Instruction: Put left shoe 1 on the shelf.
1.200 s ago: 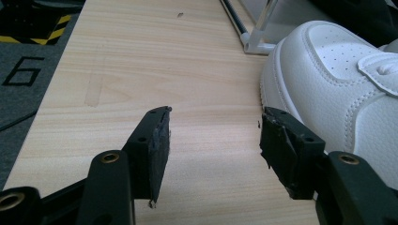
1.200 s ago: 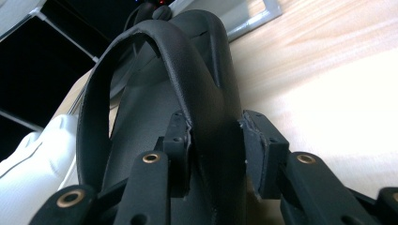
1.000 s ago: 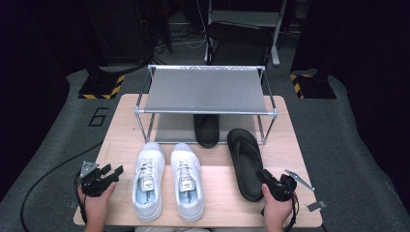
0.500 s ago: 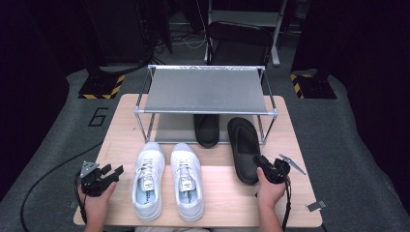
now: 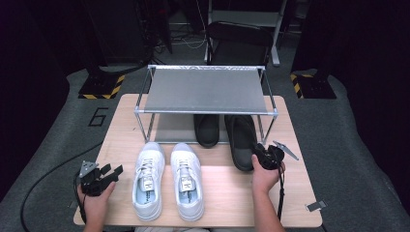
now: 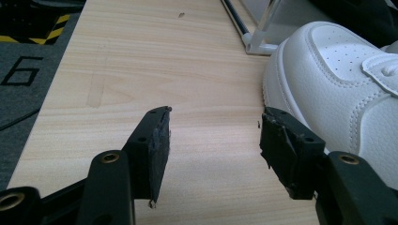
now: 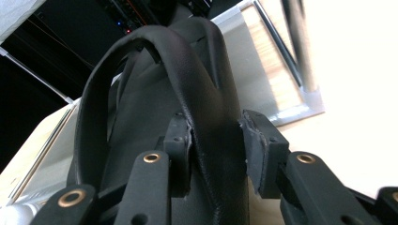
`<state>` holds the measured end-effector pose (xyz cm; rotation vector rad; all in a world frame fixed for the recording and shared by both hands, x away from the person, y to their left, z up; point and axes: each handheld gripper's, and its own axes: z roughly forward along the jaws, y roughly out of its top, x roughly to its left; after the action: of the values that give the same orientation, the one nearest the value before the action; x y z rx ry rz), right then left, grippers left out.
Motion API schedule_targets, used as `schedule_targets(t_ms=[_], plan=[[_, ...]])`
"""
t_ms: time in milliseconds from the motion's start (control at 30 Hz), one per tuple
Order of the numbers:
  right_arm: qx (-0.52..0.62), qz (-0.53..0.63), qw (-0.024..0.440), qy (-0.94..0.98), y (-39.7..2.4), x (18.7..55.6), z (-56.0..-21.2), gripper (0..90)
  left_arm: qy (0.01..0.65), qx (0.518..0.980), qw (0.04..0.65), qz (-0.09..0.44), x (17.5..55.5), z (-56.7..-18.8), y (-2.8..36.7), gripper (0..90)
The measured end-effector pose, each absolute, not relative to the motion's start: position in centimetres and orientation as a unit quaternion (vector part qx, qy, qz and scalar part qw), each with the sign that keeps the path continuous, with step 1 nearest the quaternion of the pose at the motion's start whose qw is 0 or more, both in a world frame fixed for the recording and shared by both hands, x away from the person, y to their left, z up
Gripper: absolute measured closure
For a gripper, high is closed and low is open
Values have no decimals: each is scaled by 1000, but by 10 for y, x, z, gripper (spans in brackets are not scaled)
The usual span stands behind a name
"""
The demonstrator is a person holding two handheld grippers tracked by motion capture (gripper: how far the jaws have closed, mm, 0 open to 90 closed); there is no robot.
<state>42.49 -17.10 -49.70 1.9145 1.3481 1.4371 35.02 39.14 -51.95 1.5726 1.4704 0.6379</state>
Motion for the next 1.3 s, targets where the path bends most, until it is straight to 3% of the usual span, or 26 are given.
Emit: schedule_targets(t_ms=[1300], plan=[[711,493,224,449,-141,517,-517,647,604,619,438,246,349,-525,397,429]])
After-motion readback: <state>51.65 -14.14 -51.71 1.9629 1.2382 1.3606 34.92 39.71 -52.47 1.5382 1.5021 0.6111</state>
